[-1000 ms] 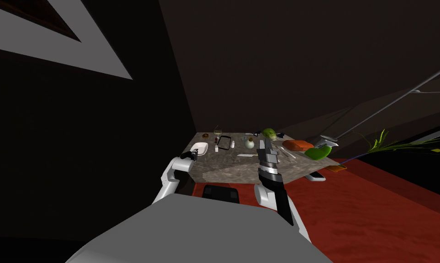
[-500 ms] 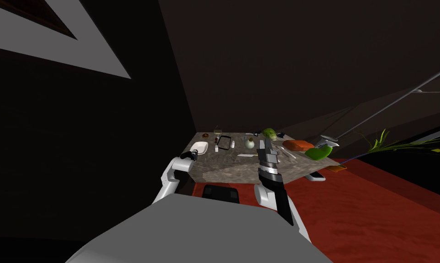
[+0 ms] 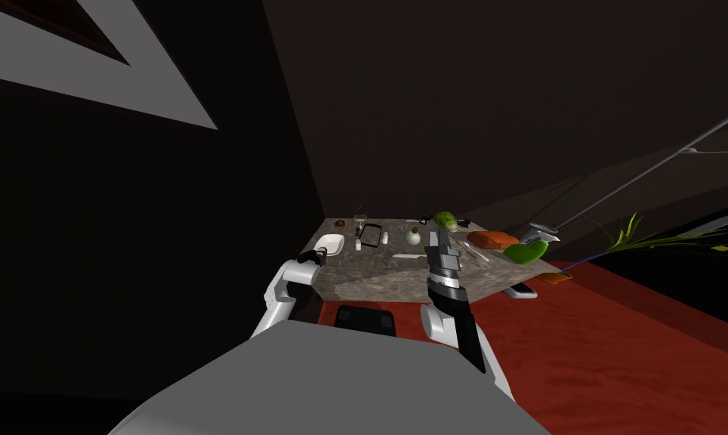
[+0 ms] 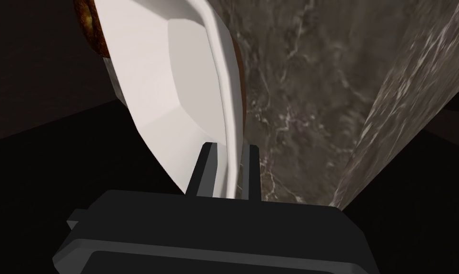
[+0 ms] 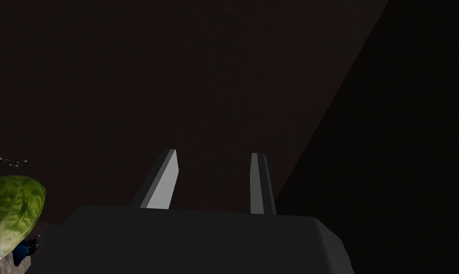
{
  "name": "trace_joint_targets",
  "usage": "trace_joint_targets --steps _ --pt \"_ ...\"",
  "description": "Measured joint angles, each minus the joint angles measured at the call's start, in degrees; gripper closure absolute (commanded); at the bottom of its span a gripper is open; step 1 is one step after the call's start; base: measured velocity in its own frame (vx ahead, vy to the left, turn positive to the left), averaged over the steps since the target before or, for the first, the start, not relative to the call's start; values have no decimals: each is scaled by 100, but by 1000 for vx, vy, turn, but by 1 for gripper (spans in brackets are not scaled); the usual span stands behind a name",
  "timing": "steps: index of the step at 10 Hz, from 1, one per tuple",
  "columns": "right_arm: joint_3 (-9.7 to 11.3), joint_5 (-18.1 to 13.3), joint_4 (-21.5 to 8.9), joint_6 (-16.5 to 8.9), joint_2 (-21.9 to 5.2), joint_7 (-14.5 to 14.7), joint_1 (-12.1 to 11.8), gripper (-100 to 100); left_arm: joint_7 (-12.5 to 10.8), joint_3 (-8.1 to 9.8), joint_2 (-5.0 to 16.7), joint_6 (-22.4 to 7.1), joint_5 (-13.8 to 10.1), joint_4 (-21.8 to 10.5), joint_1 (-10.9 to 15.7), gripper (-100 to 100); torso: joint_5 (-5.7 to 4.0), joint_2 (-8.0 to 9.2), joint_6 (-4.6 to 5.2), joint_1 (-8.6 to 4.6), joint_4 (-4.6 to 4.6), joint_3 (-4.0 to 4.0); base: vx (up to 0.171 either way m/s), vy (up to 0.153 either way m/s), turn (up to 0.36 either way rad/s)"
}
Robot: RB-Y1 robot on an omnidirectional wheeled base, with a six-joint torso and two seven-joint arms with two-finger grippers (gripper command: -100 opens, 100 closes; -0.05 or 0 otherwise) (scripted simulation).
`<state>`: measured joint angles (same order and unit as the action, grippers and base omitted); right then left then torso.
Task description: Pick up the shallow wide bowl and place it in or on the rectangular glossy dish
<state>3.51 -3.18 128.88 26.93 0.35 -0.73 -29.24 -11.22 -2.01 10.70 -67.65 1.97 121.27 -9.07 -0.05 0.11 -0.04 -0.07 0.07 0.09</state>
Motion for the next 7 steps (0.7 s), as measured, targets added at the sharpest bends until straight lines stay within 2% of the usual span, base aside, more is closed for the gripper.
trace_joint_targets --steps 4,7 --pt "1 0 0 0 1 0 1 0 32 358 -81 -189 139 -83 403 100 -13 22 4 -50 12 17 -57 -97 -62" --pt "1 0 0 0 1 0 1 0 50 597 -193 -390 285 -111 740 100 -13 31 -1 -39 17 24 -55 -74 -54"
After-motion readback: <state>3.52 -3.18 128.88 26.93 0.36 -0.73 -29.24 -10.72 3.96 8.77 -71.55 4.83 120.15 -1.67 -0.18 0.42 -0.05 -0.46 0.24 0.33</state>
